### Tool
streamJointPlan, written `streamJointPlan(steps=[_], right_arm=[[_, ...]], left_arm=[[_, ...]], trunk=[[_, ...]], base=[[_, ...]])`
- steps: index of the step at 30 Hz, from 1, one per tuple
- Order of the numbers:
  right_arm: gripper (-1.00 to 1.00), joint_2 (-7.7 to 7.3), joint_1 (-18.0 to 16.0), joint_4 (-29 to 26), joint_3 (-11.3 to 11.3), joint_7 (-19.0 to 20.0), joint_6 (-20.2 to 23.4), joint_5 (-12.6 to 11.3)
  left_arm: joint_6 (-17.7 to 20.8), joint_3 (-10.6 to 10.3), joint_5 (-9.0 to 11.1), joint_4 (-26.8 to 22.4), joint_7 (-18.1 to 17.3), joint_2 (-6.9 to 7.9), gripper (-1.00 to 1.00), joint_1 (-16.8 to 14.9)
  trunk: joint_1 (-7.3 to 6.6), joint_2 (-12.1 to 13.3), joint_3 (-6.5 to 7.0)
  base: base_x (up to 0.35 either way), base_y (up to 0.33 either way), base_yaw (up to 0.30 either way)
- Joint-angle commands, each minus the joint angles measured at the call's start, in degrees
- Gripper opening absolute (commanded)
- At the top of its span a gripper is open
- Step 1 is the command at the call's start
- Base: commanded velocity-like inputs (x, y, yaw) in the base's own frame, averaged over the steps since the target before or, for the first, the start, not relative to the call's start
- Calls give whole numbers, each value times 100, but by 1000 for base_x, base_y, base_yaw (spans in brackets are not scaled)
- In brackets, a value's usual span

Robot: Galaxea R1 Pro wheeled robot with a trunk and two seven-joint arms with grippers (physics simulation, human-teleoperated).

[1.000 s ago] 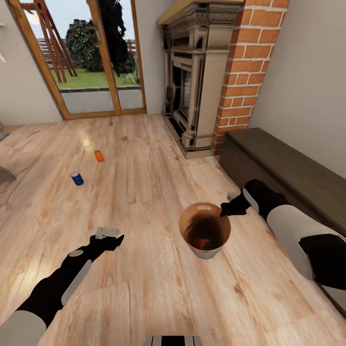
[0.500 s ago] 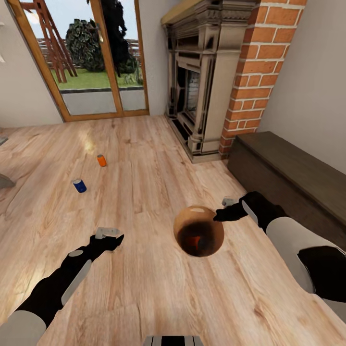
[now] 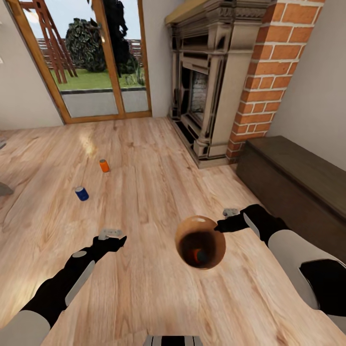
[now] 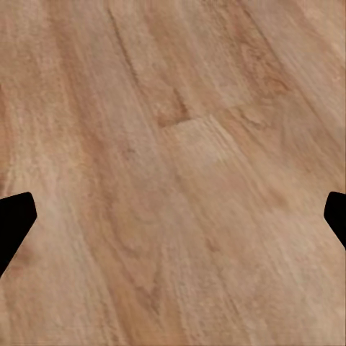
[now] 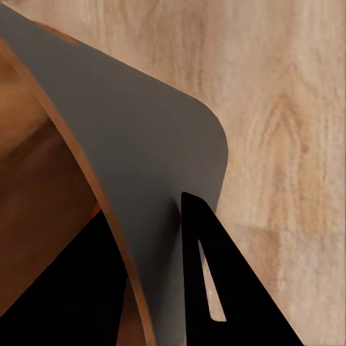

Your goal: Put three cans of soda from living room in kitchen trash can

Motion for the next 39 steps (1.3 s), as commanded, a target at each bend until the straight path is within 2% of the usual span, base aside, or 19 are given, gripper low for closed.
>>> streamJointPlan(steps=[1,12,28,39], right_arm=[[-100,0,3,-4,-40,19,38,-147],[-100,-31,23,-13,-33,515,9,-129],[-100,-60,44,-85,-51,545,7,-142],[-100,-118,50,-189,-50,557,7,-171]], left_arm=[[-2,0,3,3,0,-5,100,0],[-58,29,44,4,12,-20,100,15],[-178,50,47,-32,1,-12,100,122],[-207,47,49,8,2,-12,100,141]], trunk=[[-1,0,1],[-1,0,1],[-1,0,1],[-1,0,2]], base=[[264,179,0],[264,181,0],[262,168,7],[213,20,213]])
